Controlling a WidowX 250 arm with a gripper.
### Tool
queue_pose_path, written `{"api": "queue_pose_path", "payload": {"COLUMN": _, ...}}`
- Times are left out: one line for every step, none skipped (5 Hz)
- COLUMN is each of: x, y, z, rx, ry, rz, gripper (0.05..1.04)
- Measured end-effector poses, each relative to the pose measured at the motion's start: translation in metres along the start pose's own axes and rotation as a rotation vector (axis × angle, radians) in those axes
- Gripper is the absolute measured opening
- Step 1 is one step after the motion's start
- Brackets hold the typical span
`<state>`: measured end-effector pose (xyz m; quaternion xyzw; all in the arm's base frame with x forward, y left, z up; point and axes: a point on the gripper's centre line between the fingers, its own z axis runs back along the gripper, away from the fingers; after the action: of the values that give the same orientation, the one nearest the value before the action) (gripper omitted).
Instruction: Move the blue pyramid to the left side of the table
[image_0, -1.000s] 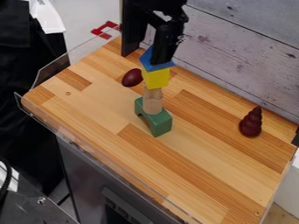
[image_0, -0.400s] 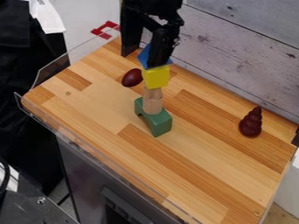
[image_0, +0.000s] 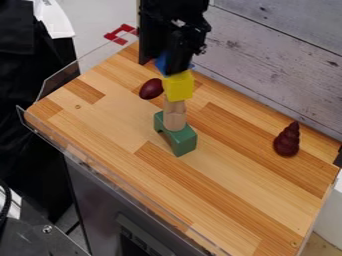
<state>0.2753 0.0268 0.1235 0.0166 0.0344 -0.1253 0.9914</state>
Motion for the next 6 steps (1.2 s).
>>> {"api": "queue_pose_path", "payload": {"x": 0.0, "y": -0.001, "z": 0.0, "rx": -0.007, "ry": 0.001, "rz": 0.003, "gripper": 0.53}}
{"api": "queue_pose_path", "payload": {"x": -0.003, "y": 0.001, "z": 0.006, "rx": -0.013, "ry": -0.015, "rz": 0.011, "gripper": 0.53}}
{"api": "queue_pose_path", "payload": {"x": -0.013, "y": 0.019, "z": 0.024, "rx": -0.003, "ry": -0.052, "rz": 0.081, "gripper": 0.529}}
{"api": "queue_pose_path", "payload": {"x": -0.022, "y": 0.042, "z": 0.028, "rx": -0.002, "ry": -0.068, "rz": 0.173, "gripper": 0.53}}
{"api": "queue_pose_path", "payload": {"x": -0.032, "y": 0.076, "z": 0.016, "rx": -0.014, "ry": -0.066, "rz": 0.292, "gripper": 0.529}}
{"api": "queue_pose_path", "payload": {"x": -0.036, "y": 0.1, "z": -0.011, "rx": -0.031, "ry": -0.039, "rz": 0.364, "gripper": 0.529}}
